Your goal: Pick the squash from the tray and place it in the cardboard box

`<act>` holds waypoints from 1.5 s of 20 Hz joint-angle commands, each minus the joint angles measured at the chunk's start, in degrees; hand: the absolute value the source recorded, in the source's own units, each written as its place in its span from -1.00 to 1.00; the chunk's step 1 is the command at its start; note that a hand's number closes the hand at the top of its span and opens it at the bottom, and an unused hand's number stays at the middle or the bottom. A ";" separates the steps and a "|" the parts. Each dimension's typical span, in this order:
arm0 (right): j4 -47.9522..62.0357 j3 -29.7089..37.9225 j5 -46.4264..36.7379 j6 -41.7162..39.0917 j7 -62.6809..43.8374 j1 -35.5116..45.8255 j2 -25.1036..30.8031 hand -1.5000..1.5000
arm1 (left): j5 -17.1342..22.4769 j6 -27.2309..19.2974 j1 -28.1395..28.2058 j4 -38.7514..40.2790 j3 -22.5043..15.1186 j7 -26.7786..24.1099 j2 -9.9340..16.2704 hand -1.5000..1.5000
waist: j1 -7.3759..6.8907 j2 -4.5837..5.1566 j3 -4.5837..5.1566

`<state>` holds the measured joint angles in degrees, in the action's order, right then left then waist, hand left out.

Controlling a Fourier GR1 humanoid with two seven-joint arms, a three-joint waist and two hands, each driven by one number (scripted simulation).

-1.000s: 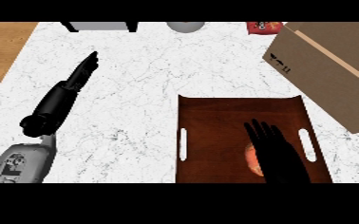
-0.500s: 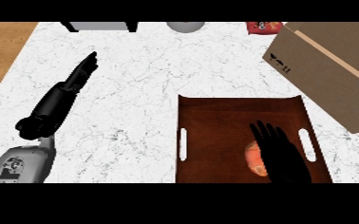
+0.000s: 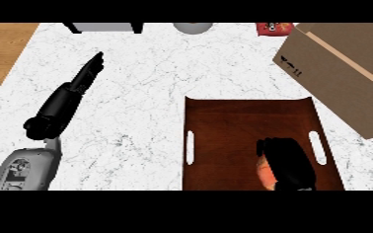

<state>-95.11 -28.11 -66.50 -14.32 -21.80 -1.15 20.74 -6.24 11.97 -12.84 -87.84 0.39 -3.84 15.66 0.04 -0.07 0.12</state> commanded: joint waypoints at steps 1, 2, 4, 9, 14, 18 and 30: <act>3.52 -2.25 -4.68 7.42 1.98 0.44 -2.62 1.00 | 1.08 2.27 -1.18 2.75 2.46 -1.66 1.52 0.00 | 0.00 0.09 -0.13; 0.11 0.57 -3.68 6.56 4.18 -0.50 1.64 1.00 | 1.09 1.68 -0.42 -2.85 1.26 3.06 0.53 0.00 | -0.01 -0.01 -0.14; 8.51 2.92 -1.27 4.14 6.54 9.48 -3.01 1.00 | -1.34 0.38 1.59 0.59 -0.13 -3.10 -1.06 0.00 | -0.48 0.16 -0.13; 22.35 10.97 10.91 0.57 16.07 25.97 -8.33 1.00 | -1.88 0.50 -2.13 1.23 -1.92 -1.20 -2.02 0.00 | -3.14 1.27 -0.25; 35.35 15.37 9.42 8.97 23.41 38.30 -8.98 1.00 | -2.84 -0.97 -4.02 1.68 -2.06 1.30 -3.32 0.00 | -1.73 0.69 -0.20; 35.56 15.47 6.64 13.57 25.85 42.82 -8.33 1.00 | -3.93 -1.88 -3.20 1.31 -2.41 1.19 -4.01 0.00 | -0.94 0.41 -0.15; 20.71 31.97 11.83 14.21 8.87 44.06 -6.38 1.00 | 0.02 1.90 -0.51 -0.39 2.79 1.49 0.17 0.00 | 0.18 -0.13 -0.14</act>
<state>-72.57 -2.42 -56.98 -2.07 -8.66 42.41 13.68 -7.43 12.62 -13.66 -87.74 1.70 -3.06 14.41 0.15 -0.17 0.01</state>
